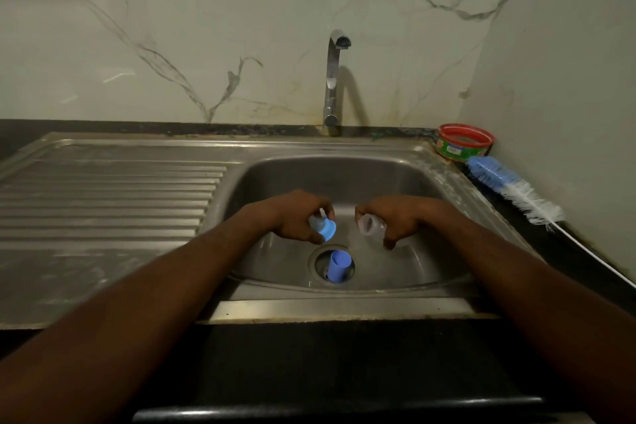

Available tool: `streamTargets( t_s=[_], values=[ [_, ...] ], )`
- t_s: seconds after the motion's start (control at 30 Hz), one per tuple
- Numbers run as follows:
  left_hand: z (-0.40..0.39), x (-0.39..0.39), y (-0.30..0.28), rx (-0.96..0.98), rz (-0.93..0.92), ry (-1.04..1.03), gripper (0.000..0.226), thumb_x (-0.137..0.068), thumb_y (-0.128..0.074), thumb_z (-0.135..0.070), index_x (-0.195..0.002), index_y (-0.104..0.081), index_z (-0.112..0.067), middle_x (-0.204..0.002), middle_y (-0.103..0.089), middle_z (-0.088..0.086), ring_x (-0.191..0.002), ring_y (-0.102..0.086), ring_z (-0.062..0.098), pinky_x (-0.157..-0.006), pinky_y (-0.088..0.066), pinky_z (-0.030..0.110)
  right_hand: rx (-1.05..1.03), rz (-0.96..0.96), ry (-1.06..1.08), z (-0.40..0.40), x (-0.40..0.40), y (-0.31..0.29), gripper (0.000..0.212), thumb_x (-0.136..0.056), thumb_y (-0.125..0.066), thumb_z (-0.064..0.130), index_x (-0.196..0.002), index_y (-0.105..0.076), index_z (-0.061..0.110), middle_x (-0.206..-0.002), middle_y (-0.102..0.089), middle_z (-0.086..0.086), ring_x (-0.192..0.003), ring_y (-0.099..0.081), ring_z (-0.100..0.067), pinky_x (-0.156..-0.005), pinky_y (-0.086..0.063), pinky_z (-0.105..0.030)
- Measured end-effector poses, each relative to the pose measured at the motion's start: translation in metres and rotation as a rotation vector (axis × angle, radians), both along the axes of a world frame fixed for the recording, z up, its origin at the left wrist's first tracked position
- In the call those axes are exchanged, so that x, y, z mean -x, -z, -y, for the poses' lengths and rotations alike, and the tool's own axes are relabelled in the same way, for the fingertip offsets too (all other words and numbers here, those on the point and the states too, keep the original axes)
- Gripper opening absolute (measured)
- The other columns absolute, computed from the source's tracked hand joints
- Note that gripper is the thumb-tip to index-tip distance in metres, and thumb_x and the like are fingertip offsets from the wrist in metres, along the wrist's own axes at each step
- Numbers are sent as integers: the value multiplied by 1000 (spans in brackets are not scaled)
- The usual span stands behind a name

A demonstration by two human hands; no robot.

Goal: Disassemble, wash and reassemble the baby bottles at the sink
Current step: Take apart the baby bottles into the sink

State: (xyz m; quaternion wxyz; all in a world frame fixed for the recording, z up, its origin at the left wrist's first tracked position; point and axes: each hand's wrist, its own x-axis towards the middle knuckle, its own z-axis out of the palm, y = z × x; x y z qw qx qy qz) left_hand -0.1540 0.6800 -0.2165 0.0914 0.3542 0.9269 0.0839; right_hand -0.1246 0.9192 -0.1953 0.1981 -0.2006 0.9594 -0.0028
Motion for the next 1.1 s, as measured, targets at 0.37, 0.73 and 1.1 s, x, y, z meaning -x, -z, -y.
streamTargets(
  t_s=[0.37,0.73,1.1],
  values=[
    [-3,13,25,-4,69,-148,45,-84,-81,-36,-124,-65,-22,-116,-66,2,-91,-69,16,-67,-61,26,43,91,82,5,10,17,69,-79,-85,32,-137,-48,30,-133,-53,5,-117,-53,-18,-103,-48,-40],
    [-1,7,10,-160,-11,-120,43,-81,-83,-40,-119,-70,-25,-106,-71,-6,-88,-66,6,-86,-53,25,-48,102,154,6,8,25,77,-78,-85,42,-143,-45,32,-133,-56,-2,-110,-60,-21,-97,-55,-42],
    [-5,2,5,-383,-99,-99,42,-80,-85,-31,-117,-68,-19,-110,-68,-5,-94,-65,7,-85,-54,22,672,-115,427,17,8,5,37,-104,-51,37,-133,-59,14,-117,-68,-9,-96,-67,-21,-82,-53,-29]
  ],
)
